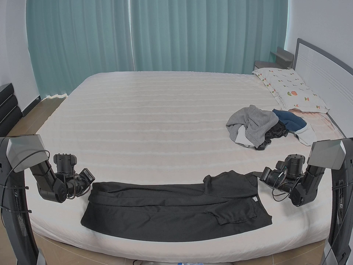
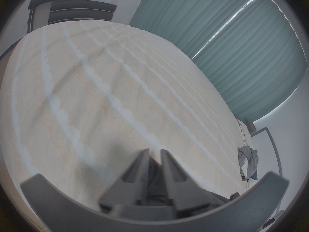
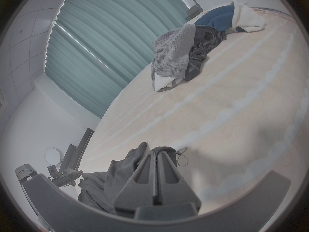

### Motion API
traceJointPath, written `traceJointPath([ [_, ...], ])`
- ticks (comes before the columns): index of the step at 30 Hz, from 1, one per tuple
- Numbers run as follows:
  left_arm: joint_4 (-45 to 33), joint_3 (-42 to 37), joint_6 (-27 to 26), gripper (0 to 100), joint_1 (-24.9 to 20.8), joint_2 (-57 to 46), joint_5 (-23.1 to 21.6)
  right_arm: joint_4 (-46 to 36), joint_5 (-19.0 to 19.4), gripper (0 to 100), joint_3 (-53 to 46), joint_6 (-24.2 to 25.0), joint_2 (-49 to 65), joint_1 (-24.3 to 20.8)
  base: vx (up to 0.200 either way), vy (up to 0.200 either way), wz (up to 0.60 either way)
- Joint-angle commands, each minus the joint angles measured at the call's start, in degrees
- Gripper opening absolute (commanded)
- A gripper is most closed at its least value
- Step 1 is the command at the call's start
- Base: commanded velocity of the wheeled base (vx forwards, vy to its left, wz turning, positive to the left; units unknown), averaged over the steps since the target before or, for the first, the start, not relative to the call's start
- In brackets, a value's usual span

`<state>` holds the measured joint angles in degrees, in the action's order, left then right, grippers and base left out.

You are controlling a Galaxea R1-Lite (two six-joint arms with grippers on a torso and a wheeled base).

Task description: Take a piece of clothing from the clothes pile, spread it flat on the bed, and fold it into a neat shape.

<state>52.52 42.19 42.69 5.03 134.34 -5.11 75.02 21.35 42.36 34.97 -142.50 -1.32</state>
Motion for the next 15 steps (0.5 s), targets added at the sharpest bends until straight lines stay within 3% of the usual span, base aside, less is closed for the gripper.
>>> traceJointPath([
  [1, -0.1, -0.3, -0.2, 100, 0.2, 0.2, -0.1, 0.0, 0.0, 100, -0.4, 0.0, -0.2, 0.0, 0.000, 0.000, 0.00],
  [9, 0.1, -0.2, 0.4, 100, 0.6, -0.4, -0.6, 0.3, 1.0, 100, -3.1, 0.2, 7.9, 0.3, 0.000, 0.000, 0.00],
  [15, 0.1, -0.3, 1.2, 100, 0.7, -0.8, -1.0, -0.5, 4.4, 100, -4.3, 0.1, 9.3, -4.4, 0.000, 0.000, 0.00],
])
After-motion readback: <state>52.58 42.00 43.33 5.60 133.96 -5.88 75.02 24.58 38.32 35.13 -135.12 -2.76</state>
